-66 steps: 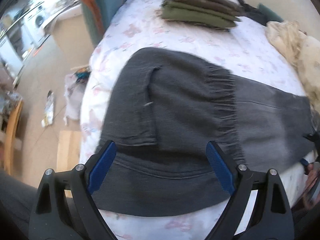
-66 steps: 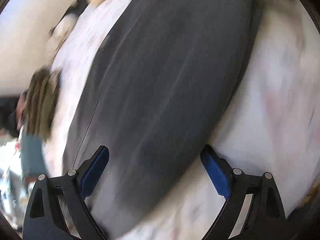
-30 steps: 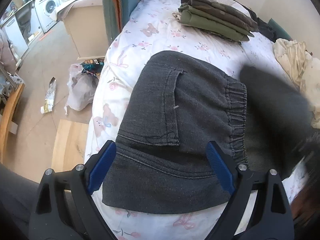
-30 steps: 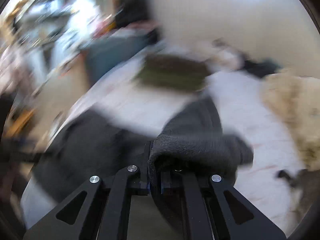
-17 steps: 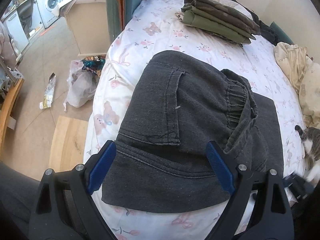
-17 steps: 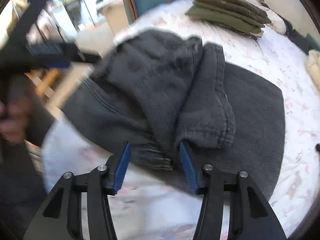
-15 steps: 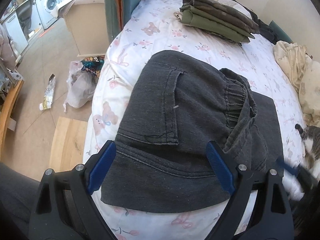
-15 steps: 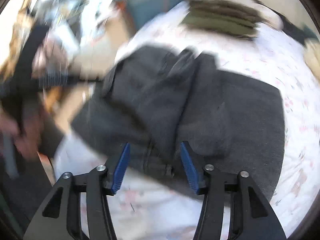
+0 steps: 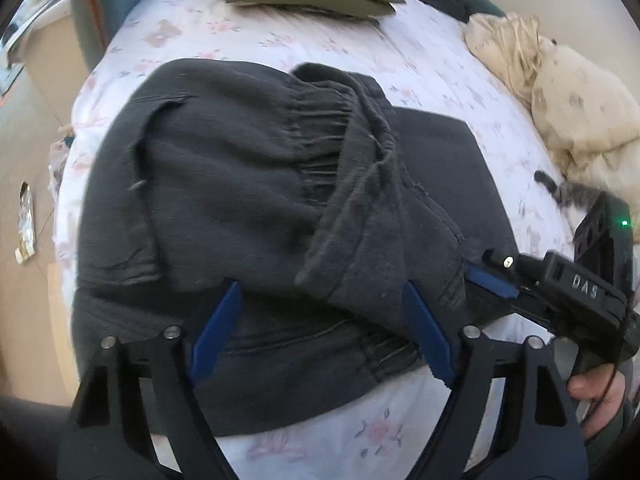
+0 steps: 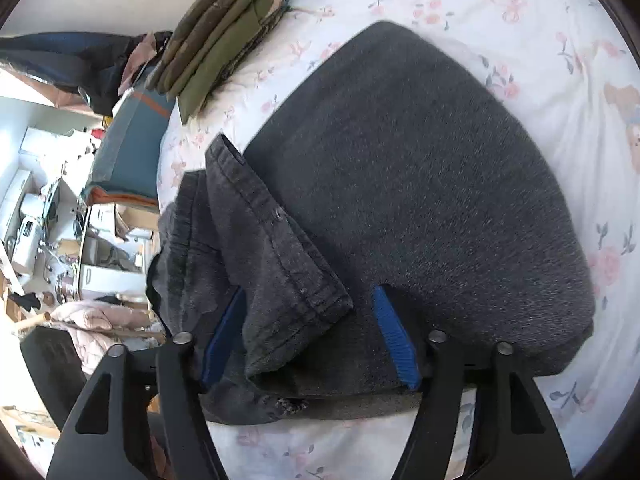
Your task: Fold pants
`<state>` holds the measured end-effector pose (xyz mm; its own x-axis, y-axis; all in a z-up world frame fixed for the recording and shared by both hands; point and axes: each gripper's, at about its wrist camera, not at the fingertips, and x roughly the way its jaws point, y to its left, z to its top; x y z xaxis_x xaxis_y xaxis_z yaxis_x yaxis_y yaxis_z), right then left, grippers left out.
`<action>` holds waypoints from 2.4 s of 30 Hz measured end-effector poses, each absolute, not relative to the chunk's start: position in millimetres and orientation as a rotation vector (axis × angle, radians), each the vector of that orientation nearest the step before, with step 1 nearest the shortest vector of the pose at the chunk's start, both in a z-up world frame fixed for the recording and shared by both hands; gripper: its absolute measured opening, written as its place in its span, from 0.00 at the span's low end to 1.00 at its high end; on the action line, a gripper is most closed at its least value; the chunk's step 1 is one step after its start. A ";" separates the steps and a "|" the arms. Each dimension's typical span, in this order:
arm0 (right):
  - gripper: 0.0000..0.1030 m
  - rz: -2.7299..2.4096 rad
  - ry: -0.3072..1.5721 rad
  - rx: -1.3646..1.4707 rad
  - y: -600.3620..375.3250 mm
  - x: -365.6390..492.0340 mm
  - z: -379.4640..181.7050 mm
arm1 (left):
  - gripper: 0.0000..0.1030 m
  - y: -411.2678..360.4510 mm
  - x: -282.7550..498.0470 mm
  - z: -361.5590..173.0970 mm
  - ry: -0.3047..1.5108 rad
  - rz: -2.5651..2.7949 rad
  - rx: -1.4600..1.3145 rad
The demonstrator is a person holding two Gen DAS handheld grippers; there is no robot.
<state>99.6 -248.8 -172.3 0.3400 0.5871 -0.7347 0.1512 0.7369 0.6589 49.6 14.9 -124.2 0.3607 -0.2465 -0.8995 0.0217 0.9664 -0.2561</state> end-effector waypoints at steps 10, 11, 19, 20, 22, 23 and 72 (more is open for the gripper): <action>0.08 0.523 0.948 0.638 -247.5 64.6 -100.8 | 0.09 18.1 48.7 -106.5 1.129 -0.334 -0.366; 0.06 0.550 0.931 0.631 -244.3 62.1 -94.4 | 0.08 19.0 43.6 -98.3 1.112 -0.376 -0.383; 0.04 1.017 0.959 0.416 -165.0 29.6 -60.3 | 0.34 21.2 14.5 -112.0 1.270 -0.326 -0.248; 0.05 1.026 1.020 0.386 -153.7 28.7 -70.7 | 0.39 28.9 14.3 -115.7 1.283 -0.239 -0.210; 0.11 1.009 1.130 0.415 -146.6 30.3 -91.6 | 0.43 38.4 12.8 -117.3 1.275 -0.145 -0.132; 0.11 1.005 1.150 0.431 -148.2 31.7 -93.8 | 0.44 41.5 11.3 -115.7 1.260 -0.130 -0.133; 0.66 -0.074 1.188 1.062 -358.8 8.4 -191.8 | 0.83 42.7 171.4 -133.2 1.152 0.059 -0.086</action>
